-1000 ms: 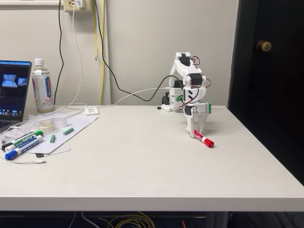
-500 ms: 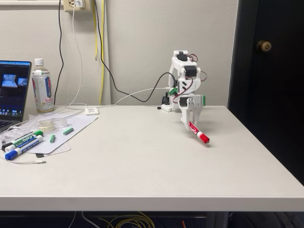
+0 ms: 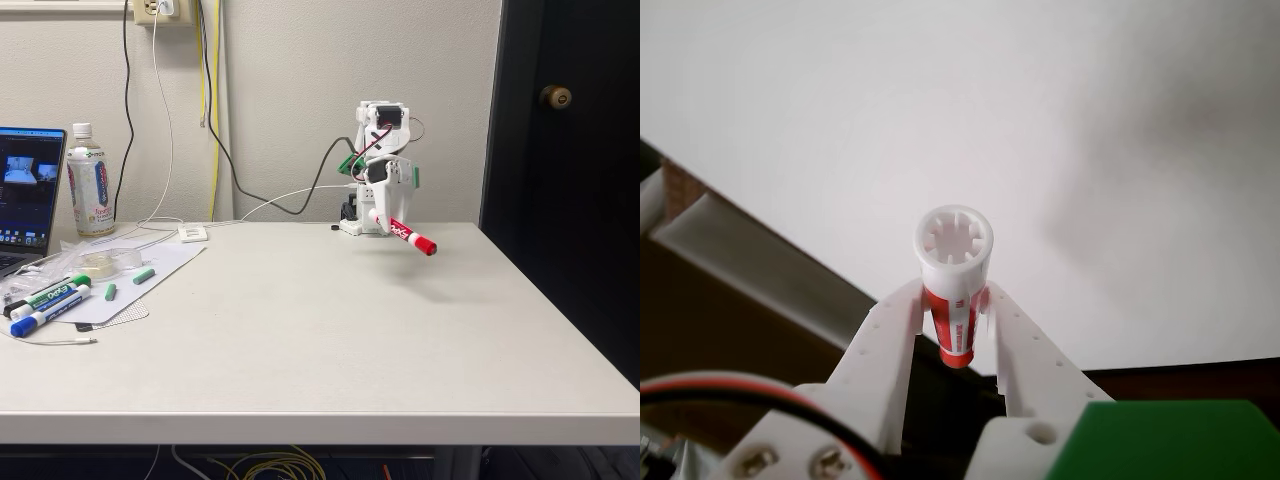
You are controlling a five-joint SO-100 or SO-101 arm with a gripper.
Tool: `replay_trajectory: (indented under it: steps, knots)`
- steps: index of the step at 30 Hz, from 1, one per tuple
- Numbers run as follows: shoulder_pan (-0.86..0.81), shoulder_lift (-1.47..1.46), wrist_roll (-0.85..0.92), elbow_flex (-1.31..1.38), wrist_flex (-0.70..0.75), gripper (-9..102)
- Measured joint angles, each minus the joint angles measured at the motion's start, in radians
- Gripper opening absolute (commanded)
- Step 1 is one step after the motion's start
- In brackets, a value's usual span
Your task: Pick up the red marker.
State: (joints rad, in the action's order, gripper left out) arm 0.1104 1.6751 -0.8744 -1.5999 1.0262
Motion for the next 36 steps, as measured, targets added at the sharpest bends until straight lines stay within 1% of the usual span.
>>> replay_trajectory:
  steps: [2,4,6,10,15,17,21,23,27,31,36]
  knots:
    - [-0.012,0.055,0.034,-0.058,-0.046,0]
    - [-0.034,0.152,0.115,-0.176,-0.129,0]
    - [-0.063,0.233,0.167,-0.261,-0.181,0]
    - [-0.114,0.413,0.308,-0.465,-0.350,0]
    - [-0.135,0.655,0.483,-0.744,-0.591,0]
    - [-0.143,0.715,0.522,-0.804,-0.650,0]
    - [-0.149,0.882,0.624,-0.989,-0.815,0]
    - [-0.149,0.977,0.701,-1.078,-0.894,0]
    - [-0.150,1.058,0.770,-1.123,-0.957,0]
    - [-0.132,1.074,0.850,-1.131,-1.014,0]
    - [-0.101,1.094,0.976,-1.204,-1.134,0]
